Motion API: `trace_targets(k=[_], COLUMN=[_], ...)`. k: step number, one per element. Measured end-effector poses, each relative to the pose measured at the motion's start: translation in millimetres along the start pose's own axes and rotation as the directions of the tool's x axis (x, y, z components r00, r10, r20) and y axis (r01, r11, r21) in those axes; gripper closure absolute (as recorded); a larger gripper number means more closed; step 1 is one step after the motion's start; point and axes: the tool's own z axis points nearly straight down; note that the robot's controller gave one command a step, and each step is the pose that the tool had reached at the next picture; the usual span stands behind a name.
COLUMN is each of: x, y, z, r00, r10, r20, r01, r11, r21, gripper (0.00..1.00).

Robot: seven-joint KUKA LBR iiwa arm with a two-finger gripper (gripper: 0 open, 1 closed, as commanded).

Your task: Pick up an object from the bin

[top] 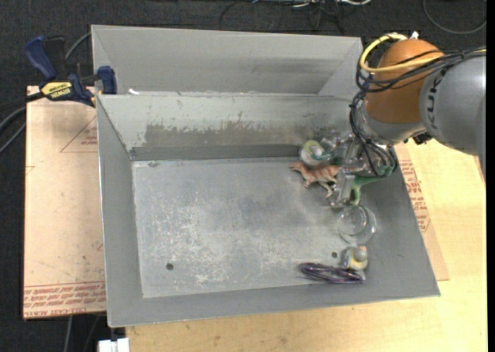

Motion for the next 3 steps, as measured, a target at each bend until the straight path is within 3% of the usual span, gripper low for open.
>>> trace_targets(k=[1, 2, 3], x=[1.3, 1.3, -1.3], y=[27, 26, 27], z=[1, 1, -59], r00=[0.969, 0.969, 0.969], r10=[-0.247, -0.246, -0.246], r20=[-0.006, -0.005, 0.002], r01=[0.247, 0.246, 0.246], r11=[0.969, 0.969, 0.969], r21=[-0.001, -0.001, 0.001], gripper=[1.00, 1.00, 1.00])
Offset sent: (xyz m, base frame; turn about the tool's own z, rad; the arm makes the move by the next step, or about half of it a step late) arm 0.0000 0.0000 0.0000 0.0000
